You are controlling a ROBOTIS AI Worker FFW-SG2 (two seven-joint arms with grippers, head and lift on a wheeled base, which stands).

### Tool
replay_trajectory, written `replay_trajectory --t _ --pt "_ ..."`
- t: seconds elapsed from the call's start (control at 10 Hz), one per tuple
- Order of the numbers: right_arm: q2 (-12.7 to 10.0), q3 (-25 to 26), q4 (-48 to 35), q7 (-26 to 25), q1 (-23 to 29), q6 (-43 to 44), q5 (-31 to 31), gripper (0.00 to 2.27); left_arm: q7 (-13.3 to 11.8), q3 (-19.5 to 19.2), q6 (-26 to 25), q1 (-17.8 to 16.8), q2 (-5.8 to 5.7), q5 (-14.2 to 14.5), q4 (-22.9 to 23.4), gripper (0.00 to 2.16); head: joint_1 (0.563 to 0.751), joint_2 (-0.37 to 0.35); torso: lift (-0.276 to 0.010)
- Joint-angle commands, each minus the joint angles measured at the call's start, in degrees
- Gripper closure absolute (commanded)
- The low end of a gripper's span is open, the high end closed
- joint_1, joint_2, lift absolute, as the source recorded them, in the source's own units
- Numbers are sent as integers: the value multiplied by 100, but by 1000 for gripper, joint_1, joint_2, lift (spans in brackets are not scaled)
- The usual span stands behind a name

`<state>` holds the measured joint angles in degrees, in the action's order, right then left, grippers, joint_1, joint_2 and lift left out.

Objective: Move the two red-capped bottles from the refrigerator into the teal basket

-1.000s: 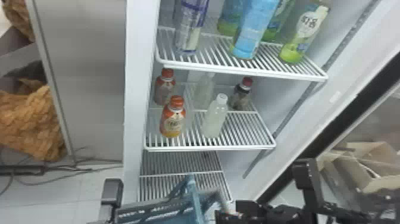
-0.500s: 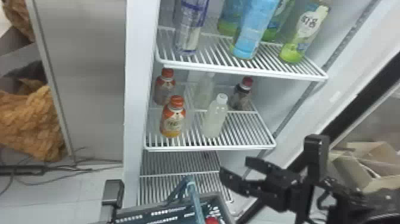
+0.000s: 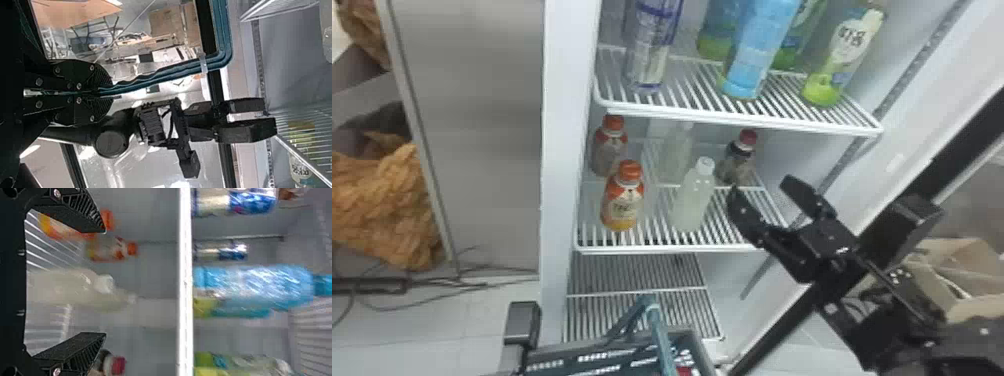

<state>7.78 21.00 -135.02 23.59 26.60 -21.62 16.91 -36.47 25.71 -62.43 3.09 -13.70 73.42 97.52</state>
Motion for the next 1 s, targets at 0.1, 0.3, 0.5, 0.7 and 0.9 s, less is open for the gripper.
replay_trajectory --t 0.1,0.3,0.5,0.7,0.9 --pt "-22 -146 755 -206 -312 1066 -103 78 9 12 0 0 -1 17 -28 1111 695 -350 -228" --pt "-31 -272 1135 -461 -368 1530 -308 76 9 34 0 -14 -1 39 -28 1113 695 -350 -228" --pt "-75 -283 1458 -760 -368 1853 -617 50 9 34 0 -14 -1 39 -28 1111 695 -350 -228" --pt "-75 -306 2006 -865 -649 2106 -708 19 9 57 0 -28 -1 51 -42 1111 695 -350 -228" --pt "-49 -306 2667 -883 -1043 2247 -720 18 9 92 0 -42 -1 85 -42 1111 695 -350 -228"
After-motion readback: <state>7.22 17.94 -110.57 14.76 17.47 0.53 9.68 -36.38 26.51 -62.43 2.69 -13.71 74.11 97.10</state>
